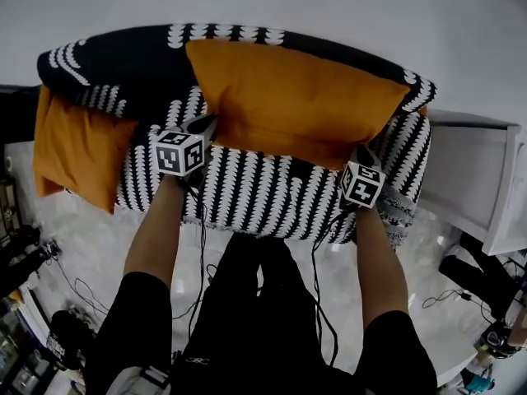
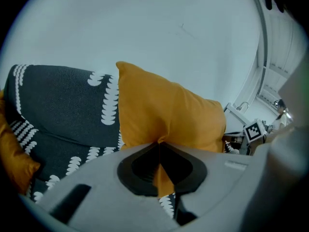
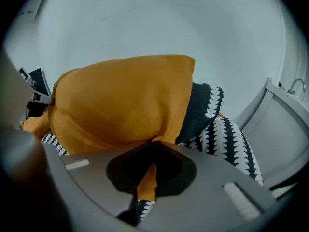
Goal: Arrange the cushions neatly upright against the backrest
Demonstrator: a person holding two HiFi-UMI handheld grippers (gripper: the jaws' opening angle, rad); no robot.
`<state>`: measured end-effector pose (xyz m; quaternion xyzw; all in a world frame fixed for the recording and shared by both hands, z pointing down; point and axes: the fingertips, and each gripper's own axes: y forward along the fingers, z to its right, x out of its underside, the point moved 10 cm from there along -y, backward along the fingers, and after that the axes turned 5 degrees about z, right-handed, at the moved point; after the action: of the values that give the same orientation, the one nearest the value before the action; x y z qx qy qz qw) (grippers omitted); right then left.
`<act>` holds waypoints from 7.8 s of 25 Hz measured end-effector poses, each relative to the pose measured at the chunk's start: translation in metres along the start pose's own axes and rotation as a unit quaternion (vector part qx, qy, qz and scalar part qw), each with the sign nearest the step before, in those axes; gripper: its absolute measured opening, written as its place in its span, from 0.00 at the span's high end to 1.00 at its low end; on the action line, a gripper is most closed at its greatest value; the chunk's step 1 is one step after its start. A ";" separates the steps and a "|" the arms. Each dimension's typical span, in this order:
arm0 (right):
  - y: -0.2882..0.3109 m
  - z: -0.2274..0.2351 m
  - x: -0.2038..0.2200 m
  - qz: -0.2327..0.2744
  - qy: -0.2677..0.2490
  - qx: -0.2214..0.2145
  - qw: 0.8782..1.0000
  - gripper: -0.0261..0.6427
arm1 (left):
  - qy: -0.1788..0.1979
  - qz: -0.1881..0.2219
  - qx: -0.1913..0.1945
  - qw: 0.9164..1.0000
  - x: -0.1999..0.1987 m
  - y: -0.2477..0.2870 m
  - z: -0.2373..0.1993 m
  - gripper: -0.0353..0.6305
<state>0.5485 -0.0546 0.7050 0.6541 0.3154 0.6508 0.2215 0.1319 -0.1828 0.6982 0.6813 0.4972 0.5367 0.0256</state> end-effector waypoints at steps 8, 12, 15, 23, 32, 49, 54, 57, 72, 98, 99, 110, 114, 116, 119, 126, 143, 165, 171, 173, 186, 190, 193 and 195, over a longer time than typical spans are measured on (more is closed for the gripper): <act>0.020 0.011 0.027 -0.018 0.015 0.015 1.000 0.91 | 0.021 -0.005 -0.033 0.999 0.043 0.013 0.002 0.91; 0.021 0.010 0.027 -0.013 0.041 0.017 0.999 0.85 | 0.003 0.011 -0.061 0.998 0.044 0.007 -0.007 0.79; 0.009 0.014 0.029 -0.007 0.055 0.030 0.998 0.77 | 0.022 0.010 -0.096 0.995 0.042 0.002 -0.006 0.67; -0.060 -0.001 0.007 0.026 0.024 0.018 0.999 0.95 | 0.075 -0.006 -0.139 0.987 0.017 -0.043 0.048 0.94; -0.157 -0.036 -0.067 0.099 0.051 -0.061 0.992 0.95 | 0.090 0.038 -0.118 0.988 -0.058 -0.093 0.159 0.93; -0.357 -0.083 -0.204 0.287 0.046 -0.125 0.949 0.95 | 0.150 0.203 -0.049 0.966 -0.164 -0.244 0.327 0.93; -0.386 -0.089 -0.230 0.326 0.031 -0.135 0.935 0.95 | 0.173 0.231 -0.040 0.957 -0.190 -0.260 0.355 0.93; -0.394 -0.088 -0.242 0.339 0.024 -0.140 0.930 0.95 | 0.193 0.246 -0.039 0.949 -0.207 -0.264 0.370 0.93; -0.417 -0.083 -0.252 0.362 0.016 -0.155 0.919 0.95 | 0.221 0.233 0.000 0.947 -0.211 -0.260 0.401 0.93; -0.381 -0.176 -0.224 0.293 -0.028 -0.346 0.891 0.95 | 0.104 0.219 -0.211 0.947 -0.133 -0.332 0.331 0.93; -0.380 -0.188 -0.224 0.289 -0.036 -0.359 0.887 0.95 | 0.096 0.222 -0.226 0.944 -0.129 -0.341 0.323 0.93; -0.416 -0.347 -0.201 0.264 -0.120 -0.463 0.838 0.95 | 0.009 0.270 -0.333 0.903 -0.067 -0.475 0.237 0.93; -0.437 -0.414 -0.181 0.257 -0.144 -0.477 0.828 0.95 | -0.009 0.281 -0.348 0.895 -0.040 -0.529 0.200 0.93; -0.447 -0.450 -0.173 0.253 -0.148 -0.482 0.826 0.95 | -0.015 0.283 -0.352 0.892 -0.028 -0.557 0.178 0.93; -0.465 -0.505 -0.157 0.245 -0.155 -0.490 0.822 0.95 | -0.026 0.288 -0.353 0.890 -0.008 -0.603 0.145 0.93; -0.501 -0.608 -0.130 0.239 -0.177 -0.508 0.809 0.95 | -0.065 0.311 -0.359 0.878 0.036 -0.693 0.073 0.93; -0.501 -0.701 -0.088 0.198 -0.190 -0.492 0.826 0.95 | -0.078 0.282 -0.366 0.884 0.083 -0.765 0.011 0.93; -0.348 -0.818 -0.165 0.140 -0.190 -0.453 0.860 0.95 | -0.075 0.207 -0.400 0.890 0.010 -0.761 -0.145 0.93; -0.300 -0.840 -0.197 0.129 -0.166 -0.430 0.878 0.95 | -0.063 0.178 -0.378 0.906 -0.035 -0.732 -0.215 0.93; -0.284 -0.842 -0.206 0.126 -0.165 -0.421 0.883 0.95 | -0.062 0.169 -0.371 0.911 -0.048 -0.721 -0.237 0.93; -0.215 -0.809 -0.235 0.084 -0.122 -0.349 0.925 0.95 | -0.026 0.114 -0.321 0.940 -0.123 -0.649 -0.317 0.93; -0.222 -0.791 -0.213 0.061 -0.093 -0.327 0.938 0.95 | -0.015 0.087 -0.289 0.953 -0.115 -0.633 -0.325 0.93; -0.233 -0.800 -0.210 0.060 -0.073 -0.308 0.947 0.95 | -0.002 0.071 -0.266 0.961 -0.121 -0.633 -0.348 0.93; -0.237 -0.812 -0.207 0.056 -0.061 -0.287 0.954 0.95 | 0.010 0.057 -0.250 0.967 -0.124 -0.632 -0.368 0.93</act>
<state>-0.2764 -0.1316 0.4364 0.6181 0.0640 0.6844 0.3814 -0.5486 -0.1350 0.4071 0.6753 0.3082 0.6509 0.1595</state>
